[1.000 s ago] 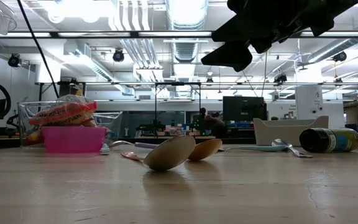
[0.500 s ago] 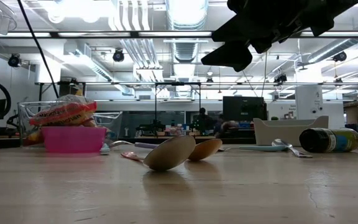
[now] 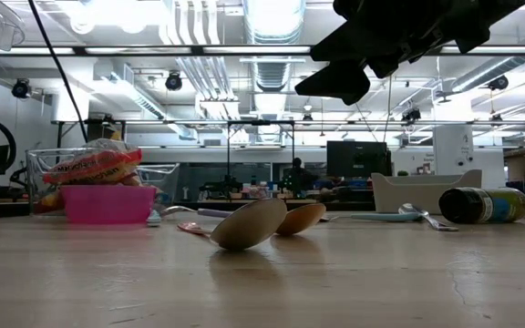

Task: Pick & Place Food Item
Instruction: Put the red seasoning can into the white bin, then put the black seasoning bottle into the white bin

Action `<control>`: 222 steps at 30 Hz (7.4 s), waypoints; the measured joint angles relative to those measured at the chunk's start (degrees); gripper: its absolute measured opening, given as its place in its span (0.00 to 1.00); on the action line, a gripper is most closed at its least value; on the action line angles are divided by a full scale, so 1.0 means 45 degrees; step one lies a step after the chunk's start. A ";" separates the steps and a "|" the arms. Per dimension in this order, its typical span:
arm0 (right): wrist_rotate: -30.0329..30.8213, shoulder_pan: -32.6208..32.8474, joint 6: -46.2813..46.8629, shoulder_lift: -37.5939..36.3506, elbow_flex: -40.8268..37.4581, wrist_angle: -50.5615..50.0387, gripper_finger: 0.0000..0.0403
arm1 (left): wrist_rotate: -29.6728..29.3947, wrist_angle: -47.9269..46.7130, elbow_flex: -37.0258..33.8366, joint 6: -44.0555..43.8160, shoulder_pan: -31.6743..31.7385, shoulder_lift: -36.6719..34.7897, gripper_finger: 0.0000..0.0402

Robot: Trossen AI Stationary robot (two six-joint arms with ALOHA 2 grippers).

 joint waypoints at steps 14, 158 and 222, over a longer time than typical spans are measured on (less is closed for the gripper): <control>0.0000 -0.0002 0.0000 0.0000 -0.0004 0.0000 0.87 | 0.0032 -0.0141 0.0000 0.0087 0.0000 -0.0415 0.84; 0.0000 -0.0003 -0.2328 -0.0088 -0.0002 0.0759 0.87 | -0.6999 0.5780 -0.8121 3.2431 0.1093 -1.8463 0.91; 0.2215 0.0138 0.0500 -0.2261 0.0600 -1.7282 0.87 | -0.7004 0.5690 -0.8111 3.2431 0.1094 -1.8464 0.91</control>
